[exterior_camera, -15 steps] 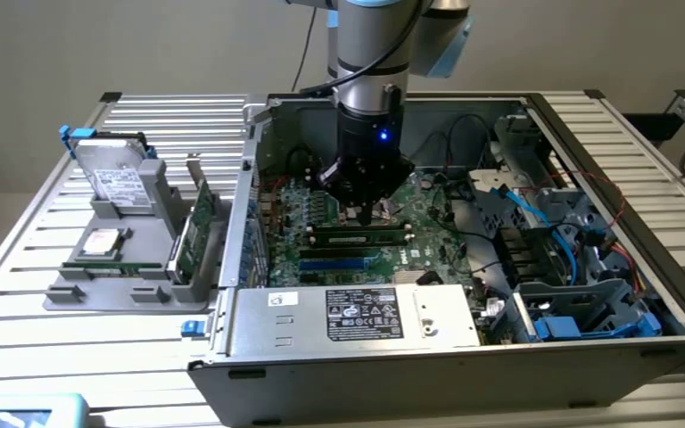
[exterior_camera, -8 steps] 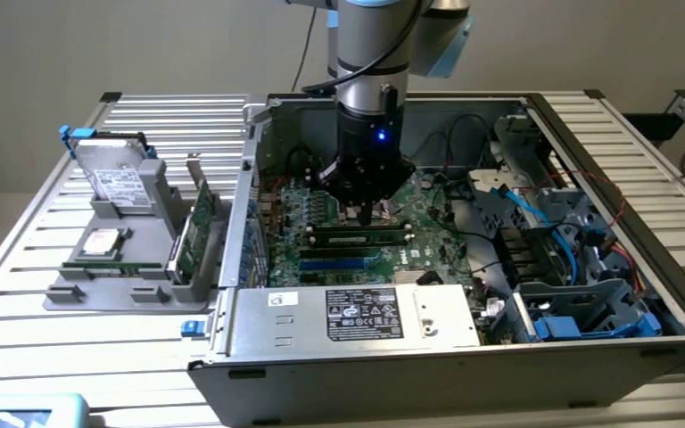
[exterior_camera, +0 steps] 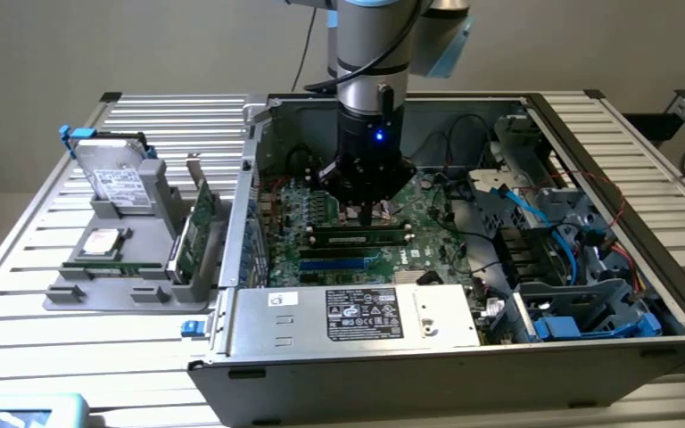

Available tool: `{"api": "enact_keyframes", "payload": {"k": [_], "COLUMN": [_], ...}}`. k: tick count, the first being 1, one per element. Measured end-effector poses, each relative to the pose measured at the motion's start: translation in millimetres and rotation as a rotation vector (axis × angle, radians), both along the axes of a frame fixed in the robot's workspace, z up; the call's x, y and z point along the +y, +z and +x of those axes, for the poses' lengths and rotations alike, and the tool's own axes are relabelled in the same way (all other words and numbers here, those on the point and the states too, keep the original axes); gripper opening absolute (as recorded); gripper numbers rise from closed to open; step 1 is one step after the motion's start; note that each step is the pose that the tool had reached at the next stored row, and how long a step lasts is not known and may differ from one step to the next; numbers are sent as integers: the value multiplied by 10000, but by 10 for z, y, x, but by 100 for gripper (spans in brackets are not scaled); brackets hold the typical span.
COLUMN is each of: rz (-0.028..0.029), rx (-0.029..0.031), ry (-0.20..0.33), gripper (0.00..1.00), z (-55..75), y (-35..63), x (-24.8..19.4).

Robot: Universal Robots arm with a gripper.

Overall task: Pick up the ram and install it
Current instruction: 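Press down the ram until it locks into place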

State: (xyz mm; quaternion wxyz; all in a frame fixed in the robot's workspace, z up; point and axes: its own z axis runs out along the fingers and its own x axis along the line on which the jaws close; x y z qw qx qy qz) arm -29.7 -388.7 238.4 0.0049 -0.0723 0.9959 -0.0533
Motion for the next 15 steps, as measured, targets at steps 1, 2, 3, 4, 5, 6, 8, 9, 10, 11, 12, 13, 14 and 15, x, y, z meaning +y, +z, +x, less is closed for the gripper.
{"api": "enact_keyframes", "payload": {"k": [1, 2, 3, 4, 5, 6, 8, 9, 10, 11, 12, 13, 14, 15], "rz": [-35, -80, -132, -178, -229, -281, -360, -371, -372, -372, -372, -372, -371, -371], "rx": [-9, -16, -23, -30, -37, -46, -78, -98, -101, -101, -102, -102, -102, -102], "ry": [-69, -135, -207, -272, -343, -413, -528, -570, -571, -572, -573, -574, -574, -573], "gripper": [11, 11, 11, 11, 11, 11, 11, 11, 11, 11, 11, 11, 11, 11], "z": [-1, -1, 0, 0, 0, -1, 0, 0, 0, 0, 0, -1, 0, 0], "y": [1, 1, 1, 1, 1, 1, 1, 2, 2, 2, 1, 1, 1, 1], "x": [-1, -1, -1, -1, -1, -1, -1, -1, -1, -1, -1, -1, -1, -1]}}
